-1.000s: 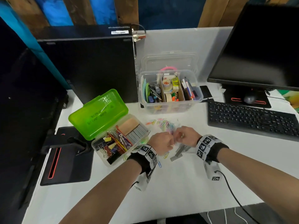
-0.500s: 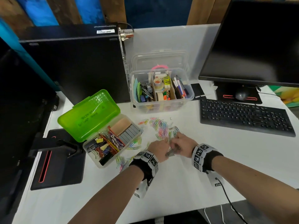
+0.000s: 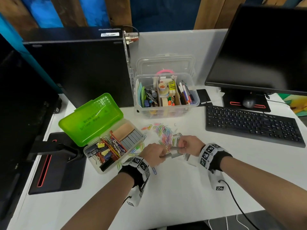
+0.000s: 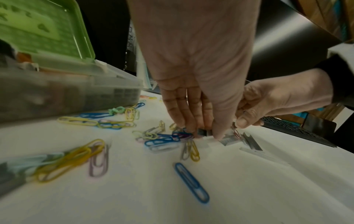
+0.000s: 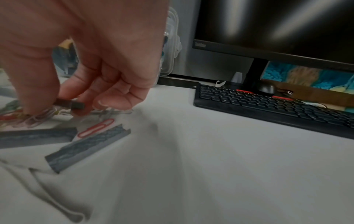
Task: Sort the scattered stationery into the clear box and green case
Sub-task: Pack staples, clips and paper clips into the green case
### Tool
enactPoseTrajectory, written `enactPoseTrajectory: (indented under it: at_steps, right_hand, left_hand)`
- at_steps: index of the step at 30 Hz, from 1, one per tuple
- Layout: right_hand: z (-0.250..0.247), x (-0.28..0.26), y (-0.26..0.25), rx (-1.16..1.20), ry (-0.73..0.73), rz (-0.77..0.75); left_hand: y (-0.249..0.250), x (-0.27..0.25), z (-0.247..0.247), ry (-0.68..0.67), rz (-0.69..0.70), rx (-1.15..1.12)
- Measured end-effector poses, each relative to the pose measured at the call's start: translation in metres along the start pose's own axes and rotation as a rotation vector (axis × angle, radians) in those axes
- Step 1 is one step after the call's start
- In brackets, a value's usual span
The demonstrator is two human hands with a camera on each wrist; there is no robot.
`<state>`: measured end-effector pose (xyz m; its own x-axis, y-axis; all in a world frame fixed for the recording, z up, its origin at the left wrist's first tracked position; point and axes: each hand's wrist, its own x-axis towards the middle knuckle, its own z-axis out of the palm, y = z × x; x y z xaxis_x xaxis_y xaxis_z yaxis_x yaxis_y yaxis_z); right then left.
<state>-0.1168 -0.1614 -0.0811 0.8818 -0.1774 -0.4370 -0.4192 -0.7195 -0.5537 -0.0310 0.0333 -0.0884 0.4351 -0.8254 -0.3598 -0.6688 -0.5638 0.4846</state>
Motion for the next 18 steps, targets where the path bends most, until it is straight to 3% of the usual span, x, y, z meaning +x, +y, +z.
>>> enactPoseTrajectory:
  at_steps: [5,9,18]
  right_hand:
    - [0.003,-0.004,0.001,-0.07,-0.096,-0.081]
    - [0.013,-0.003,-0.003,-0.229,-0.073,-0.156]
    - [0.02,0.0,-0.011,-0.445,-0.089,-0.156]
  left_hand:
    - [-0.006,-0.004,0.001,0.036,0.053,0.04]
    - [-0.012,-0.008,0.001,0.1,0.052,0.06]
    - [-0.012,-0.011,-0.003,0.156,0.03,0.063]
